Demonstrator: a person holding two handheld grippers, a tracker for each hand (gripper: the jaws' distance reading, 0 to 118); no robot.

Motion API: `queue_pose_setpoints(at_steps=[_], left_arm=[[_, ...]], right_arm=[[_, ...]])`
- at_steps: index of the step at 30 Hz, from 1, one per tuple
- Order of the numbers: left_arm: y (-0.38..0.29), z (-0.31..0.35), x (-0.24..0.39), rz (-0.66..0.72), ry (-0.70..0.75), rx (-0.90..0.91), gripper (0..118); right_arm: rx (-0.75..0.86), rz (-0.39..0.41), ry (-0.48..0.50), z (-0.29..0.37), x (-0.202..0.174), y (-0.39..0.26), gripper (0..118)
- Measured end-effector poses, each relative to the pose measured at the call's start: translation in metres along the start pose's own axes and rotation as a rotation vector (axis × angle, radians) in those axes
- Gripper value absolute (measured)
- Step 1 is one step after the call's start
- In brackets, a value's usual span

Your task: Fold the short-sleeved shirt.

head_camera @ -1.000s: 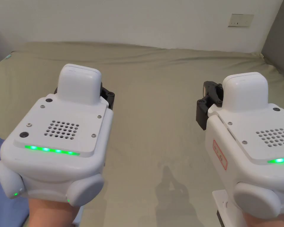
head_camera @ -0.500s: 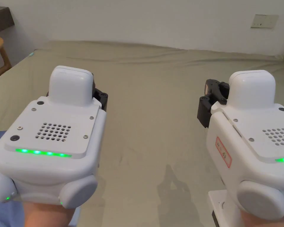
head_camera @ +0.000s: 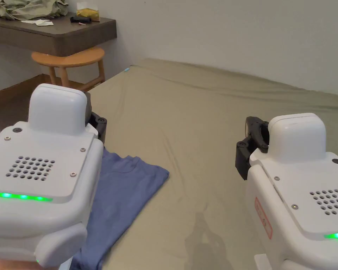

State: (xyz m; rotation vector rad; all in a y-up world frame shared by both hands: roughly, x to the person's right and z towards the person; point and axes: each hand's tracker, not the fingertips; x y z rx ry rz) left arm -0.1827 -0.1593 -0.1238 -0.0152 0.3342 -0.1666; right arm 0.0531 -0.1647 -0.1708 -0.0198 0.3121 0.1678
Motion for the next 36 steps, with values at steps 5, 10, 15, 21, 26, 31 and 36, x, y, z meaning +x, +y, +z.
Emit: queue_pose_setpoints(at_steps=[5,10,15,21,26,31,36], left_arm=[[-0.008,0.006,-0.028,0.012,0.07,-0.022,0],[-0.018,0.008,-0.042,0.003,0.102,-0.046,0],[-0.029,-0.003,-0.049,0.005,0.104,-0.092,0],[-0.055,-0.036,-0.052,0.02,0.046,-0.213,0],[-0.095,-0.089,-0.051,0.02,-0.031,-0.37,0],[-0.151,-0.16,-0.055,0.101,-0.097,-0.582,0],[-0.215,-0.228,-0.055,0.091,-0.037,-0.785,58]], right_arm=[[-0.012,-0.001,0.089,-0.009,-0.03,-0.001,0],[-0.021,-0.005,0.152,-0.016,-0.051,-0.003,0],[-0.035,0.005,0.173,-0.024,-0.055,-0.009,0],[-0.075,0.018,0.159,-0.039,-0.049,-0.021,0],[-0.119,0.019,0.138,-0.058,-0.041,-0.037,0],[-0.156,0.028,0.121,-0.079,-0.033,-0.052,0],[-0.204,0.018,0.092,-0.102,-0.02,-0.067,0]])
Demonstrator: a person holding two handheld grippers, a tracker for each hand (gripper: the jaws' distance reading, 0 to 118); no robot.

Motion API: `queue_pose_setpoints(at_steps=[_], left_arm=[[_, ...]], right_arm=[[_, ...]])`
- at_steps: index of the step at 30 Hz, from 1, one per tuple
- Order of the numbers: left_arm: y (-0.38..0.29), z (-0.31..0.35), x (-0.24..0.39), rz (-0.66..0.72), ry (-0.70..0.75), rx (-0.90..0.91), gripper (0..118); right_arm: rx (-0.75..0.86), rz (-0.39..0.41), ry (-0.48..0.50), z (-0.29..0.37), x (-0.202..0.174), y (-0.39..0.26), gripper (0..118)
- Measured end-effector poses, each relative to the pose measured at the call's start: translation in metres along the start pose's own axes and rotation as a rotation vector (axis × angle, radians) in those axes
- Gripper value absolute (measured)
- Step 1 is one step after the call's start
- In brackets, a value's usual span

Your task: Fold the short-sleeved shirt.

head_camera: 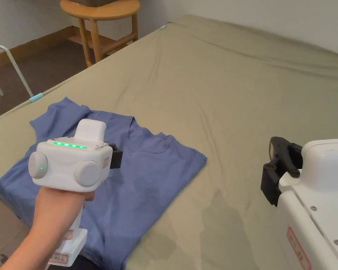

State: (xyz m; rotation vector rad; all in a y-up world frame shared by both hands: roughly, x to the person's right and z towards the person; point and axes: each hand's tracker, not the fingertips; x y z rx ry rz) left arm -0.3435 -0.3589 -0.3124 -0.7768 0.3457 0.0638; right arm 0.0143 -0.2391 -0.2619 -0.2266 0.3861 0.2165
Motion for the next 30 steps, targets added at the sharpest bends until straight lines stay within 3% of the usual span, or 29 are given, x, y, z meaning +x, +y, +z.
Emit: queue_pose_setpoints(at_steps=[1,2,8,12,14,15,16,17,18,21,22,25,30], left_arm=[[-0.002,-0.019,-0.002,0.006,-0.018,-0.046,105],[-0.005,-0.038,-0.003,0.015,-0.03,-0.085,118],[-0.027,-0.117,-0.013,0.021,0.049,-0.251,115],[-0.036,-0.126,-0.023,0.136,-0.024,-0.261,117],[-0.033,-0.122,-0.017,0.085,-0.011,-0.255,116],[-0.033,-0.121,-0.016,0.071,-0.01,-0.261,114],[-0.032,-0.118,-0.015,0.053,-0.013,-0.255,103],[-0.029,-0.114,-0.009,0.036,-0.021,-0.249,86],[-0.028,-0.107,-0.007,0.026,-0.042,-0.23,61],[-0.023,-0.092,0.008,-0.001,-0.027,-0.142,26],[-0.024,-0.094,0.009,-0.01,0.012,-0.131,0],[-0.038,-0.099,-0.003,0.063,-0.064,-0.08,0],[-0.035,-0.046,-0.015,0.155,-0.118,0.077,0]], right_arm=[[-0.009,-0.01,-0.002,-0.005,0.004,-0.003,0],[-0.017,-0.017,-0.003,-0.009,0.006,-0.006,0],[-0.075,-0.006,-0.02,-0.025,0.015,-0.023,0],[-0.097,-0.011,-0.035,-0.03,0.02,-0.03,0],[-0.103,-0.022,-0.04,-0.032,0.021,-0.033,0],[-0.103,-0.027,-0.043,-0.033,0.021,-0.034,0],[-0.101,-0.031,-0.049,-0.033,0.02,-0.035,0],[-0.103,-0.032,-0.051,-0.033,0.02,-0.034,0],[-0.105,-0.032,-0.05,-0.032,0.019,-0.034,0],[-0.1,-0.021,-0.048,-0.024,0.016,-0.033,0],[-0.099,-0.018,-0.046,-0.022,0.015,-0.032,0],[-0.089,-0.005,-0.051,-0.011,0.014,-0.028,0],[-0.049,-0.004,-0.078,0.016,0.02,-0.017,0]])
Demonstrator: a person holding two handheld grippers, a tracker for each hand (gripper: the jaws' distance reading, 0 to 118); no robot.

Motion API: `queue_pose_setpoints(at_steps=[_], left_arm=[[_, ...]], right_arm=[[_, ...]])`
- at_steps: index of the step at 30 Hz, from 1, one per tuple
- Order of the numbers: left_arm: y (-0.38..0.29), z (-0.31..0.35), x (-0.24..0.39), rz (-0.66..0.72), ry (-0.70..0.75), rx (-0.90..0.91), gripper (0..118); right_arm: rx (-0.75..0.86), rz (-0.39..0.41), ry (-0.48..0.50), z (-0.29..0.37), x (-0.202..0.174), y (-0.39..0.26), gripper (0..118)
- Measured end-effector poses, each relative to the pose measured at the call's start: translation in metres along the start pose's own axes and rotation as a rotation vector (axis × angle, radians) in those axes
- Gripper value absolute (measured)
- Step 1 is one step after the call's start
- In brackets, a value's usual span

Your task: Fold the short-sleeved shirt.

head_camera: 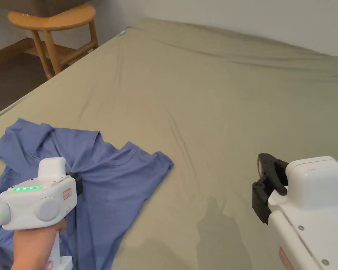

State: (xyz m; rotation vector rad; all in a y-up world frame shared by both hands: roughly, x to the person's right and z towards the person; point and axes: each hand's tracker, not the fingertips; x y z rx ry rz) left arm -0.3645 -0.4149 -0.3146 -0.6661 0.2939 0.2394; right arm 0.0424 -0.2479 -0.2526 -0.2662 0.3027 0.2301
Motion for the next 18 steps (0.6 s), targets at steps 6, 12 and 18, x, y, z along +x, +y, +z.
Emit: queue_pose_setpoints(at_steps=[6,12,18], left_arm=[[0.028,0.083,0.0,0.099,-0.054,0.261,0],[0.073,0.188,0.035,-0.008,-0.121,0.552,0],[0.129,0.284,0.085,-0.156,-0.19,0.791,0]], right_arm=[[0.059,-0.019,-0.04,0.035,0.01,0.012,0],[0.122,-0.035,-0.083,0.07,0.018,0.024,0],[0.173,-0.063,-0.128,0.101,0.028,0.031,0]])
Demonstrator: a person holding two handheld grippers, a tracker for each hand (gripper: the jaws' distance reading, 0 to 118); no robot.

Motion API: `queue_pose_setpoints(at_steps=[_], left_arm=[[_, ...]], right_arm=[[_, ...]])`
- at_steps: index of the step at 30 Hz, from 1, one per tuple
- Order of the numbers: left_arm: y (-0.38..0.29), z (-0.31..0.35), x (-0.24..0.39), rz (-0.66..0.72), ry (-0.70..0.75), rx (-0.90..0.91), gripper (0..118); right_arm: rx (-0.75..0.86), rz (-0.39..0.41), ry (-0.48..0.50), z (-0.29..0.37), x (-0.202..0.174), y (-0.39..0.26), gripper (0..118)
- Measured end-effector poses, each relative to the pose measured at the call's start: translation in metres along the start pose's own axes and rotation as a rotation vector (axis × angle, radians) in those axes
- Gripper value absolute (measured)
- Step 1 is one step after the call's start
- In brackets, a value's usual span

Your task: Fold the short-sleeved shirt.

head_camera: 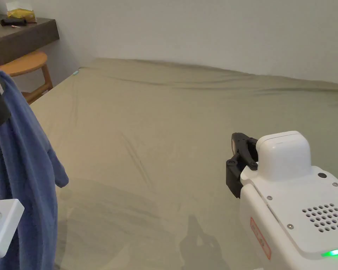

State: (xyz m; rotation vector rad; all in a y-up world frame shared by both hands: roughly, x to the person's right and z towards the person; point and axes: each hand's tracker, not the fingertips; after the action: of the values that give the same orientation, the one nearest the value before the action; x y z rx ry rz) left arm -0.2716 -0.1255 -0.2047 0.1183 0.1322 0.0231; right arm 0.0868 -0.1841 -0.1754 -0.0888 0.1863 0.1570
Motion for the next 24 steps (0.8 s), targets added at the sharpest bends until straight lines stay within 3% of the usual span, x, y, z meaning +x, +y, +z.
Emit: queue_pose_setpoints(at_steps=[4,12,19,24], left_arm=[[0.055,-0.002,0.035,-0.068,-0.131,0.122,0],[0.11,-0.04,0.107,-0.148,-0.289,0.188,0],[0.107,-0.065,0.156,-0.19,-0.38,0.174,0],[0.093,-0.087,0.2,-0.1,-0.466,0.113,0]], right_arm=[[0.021,-0.021,-0.04,0.017,0.015,0.003,0],[0.005,-0.047,-0.203,0.052,0.076,-0.004,0],[0.031,-0.035,-0.342,0.093,0.128,-0.006,0],[0.022,-0.055,-0.395,0.1,0.158,-0.014,0]])
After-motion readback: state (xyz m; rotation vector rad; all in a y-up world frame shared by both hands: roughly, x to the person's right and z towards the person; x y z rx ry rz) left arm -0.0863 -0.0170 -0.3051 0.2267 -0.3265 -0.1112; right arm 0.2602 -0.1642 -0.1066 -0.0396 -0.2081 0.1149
